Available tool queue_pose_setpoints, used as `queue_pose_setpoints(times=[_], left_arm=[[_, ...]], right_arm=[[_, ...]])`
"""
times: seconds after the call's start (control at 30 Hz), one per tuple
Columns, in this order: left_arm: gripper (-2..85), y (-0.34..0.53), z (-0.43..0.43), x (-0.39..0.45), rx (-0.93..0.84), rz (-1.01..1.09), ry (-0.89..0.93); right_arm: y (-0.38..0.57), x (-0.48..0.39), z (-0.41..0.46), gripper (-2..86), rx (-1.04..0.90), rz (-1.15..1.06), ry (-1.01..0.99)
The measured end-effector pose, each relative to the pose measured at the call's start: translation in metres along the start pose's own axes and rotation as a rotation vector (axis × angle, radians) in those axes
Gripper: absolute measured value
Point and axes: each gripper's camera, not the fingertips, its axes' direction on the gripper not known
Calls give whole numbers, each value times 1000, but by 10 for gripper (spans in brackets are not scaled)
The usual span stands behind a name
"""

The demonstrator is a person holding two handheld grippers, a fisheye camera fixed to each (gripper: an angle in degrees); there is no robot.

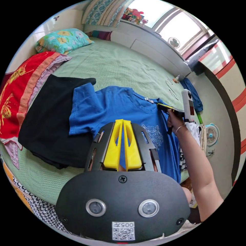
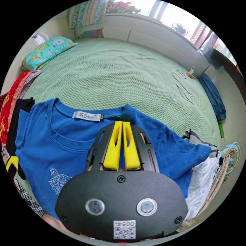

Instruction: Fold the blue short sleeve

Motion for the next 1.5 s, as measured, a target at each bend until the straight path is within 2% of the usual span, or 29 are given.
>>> queue_pose_setpoints(times=[0.07, 0.17, 0.3, 0.4, 0.5, 0.57, 0.63, 0.7, 0.83, 1.0, 1.17, 1.33, 1.4, 1.5], left_arm=[[-5, 4, -10, 23, 4, 23, -45], [-6, 24, -29, 63, 3, 61, -114], [-6, 78, -50, 126, -27, 156, -36], [-7, 106, -61, 166, -17, 143, -137], [-7, 154, -69, 191, -2, 136, -246], [-7, 190, -68, 193, 34, 147, -263], [-7, 222, -60, 189, 70, 154, -310], [-7, 225, -53, 188, -33, 66, -386], [-7, 219, -67, 208, 96, 61, -455], [-7, 229, -55, 228, 27, 26, -328], [-6, 221, -51, 245, 24, 41, -301], [-5, 220, -40, 242, -9, 26, -247], [-4, 213, -35, 238, -64, -5, -231], [-3, 205, -41, 237, -51, 13, -231]], right_arm=[[8, 6, -16, -9, -57, 20, -28], [70, 5, -82, -9, 2, 46, -46], [207, -10, -155, -10, -16, -9, -151], [277, -7, -165, -10, -26, 2, -224], [320, 15, -158, -10, -35, 124, -177], [340, 34, -170, -10, 29, 223, -200], [367, 51, -191, -9, 206, 301, -325], [375, 51, -195, -9, 241, 273, -367], [375, 34, -182, -10, 126, 224, -239], [389, 21, -188, -10, 149, 178, -219], [401, 12, -196, -10, 186, 101, -210], [404, 22, -191, -10, 160, 125, -255], [404, 24, -189, -11, 145, 129, -238], [402, 25, -185, -11, 123, 126, -199]])
